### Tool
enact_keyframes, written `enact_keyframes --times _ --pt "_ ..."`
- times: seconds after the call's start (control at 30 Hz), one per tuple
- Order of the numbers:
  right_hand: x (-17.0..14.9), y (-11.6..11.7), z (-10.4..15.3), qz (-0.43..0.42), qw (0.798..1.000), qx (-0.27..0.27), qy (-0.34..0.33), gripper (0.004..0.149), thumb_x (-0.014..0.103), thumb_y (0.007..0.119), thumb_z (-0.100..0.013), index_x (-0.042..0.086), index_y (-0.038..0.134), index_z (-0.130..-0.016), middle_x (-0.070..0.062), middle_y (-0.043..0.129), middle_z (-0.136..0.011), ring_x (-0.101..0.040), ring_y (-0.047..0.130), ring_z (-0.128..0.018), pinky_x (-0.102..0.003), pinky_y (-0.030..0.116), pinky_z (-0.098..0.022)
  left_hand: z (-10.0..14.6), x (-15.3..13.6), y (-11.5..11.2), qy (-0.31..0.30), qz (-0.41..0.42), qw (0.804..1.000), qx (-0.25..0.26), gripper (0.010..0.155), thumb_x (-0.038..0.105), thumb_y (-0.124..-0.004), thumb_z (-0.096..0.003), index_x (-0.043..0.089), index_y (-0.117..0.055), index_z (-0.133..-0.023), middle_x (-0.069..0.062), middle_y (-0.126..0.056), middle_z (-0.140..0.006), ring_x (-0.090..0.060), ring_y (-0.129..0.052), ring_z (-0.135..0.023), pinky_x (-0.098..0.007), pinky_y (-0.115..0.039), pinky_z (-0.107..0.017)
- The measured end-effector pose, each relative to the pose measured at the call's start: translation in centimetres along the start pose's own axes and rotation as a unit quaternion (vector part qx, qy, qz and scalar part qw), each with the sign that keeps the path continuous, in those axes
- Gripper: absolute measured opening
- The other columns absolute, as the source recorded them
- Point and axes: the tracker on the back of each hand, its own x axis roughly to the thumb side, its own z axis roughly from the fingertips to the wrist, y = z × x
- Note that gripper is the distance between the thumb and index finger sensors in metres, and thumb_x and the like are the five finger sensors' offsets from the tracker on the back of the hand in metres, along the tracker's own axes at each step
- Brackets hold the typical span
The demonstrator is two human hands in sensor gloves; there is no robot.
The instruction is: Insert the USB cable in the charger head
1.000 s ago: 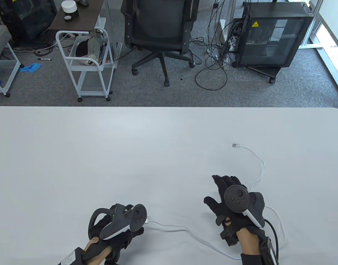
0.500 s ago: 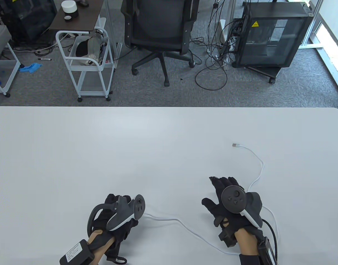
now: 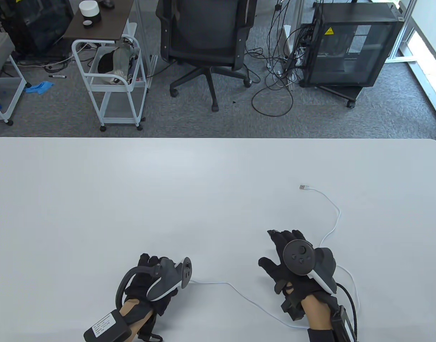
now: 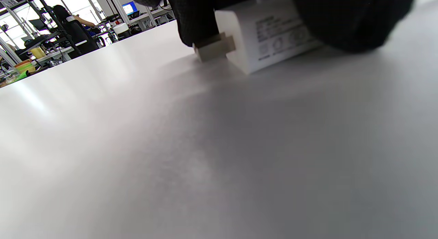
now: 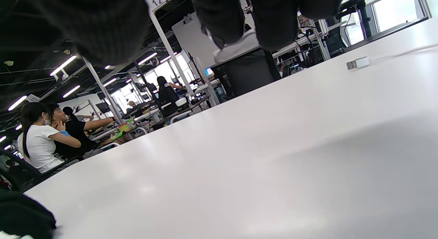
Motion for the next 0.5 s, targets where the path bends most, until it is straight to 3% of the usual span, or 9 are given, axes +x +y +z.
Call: enact_keyframes --times 0.5 --pt "0.18 0.17 0.03 0.004 1.0 0.006 0.001 0.089 0.061 0.072 -0.031 0.012 0.048 -0.102 -0.026 0.062 -0.107 -0.054 0.05 -0.098 -0.067 0.045 -0.067 0.01 -0.12 -0.19 -0.001 0.005 1.0 -0.003 0.075 0.057 -0.079 -0.0165 0.043 -0.06 -0.088 0.019 -0.069 -0.101 -0.01 -0.075 -0.101 -0.041 -0.052 -0.089"
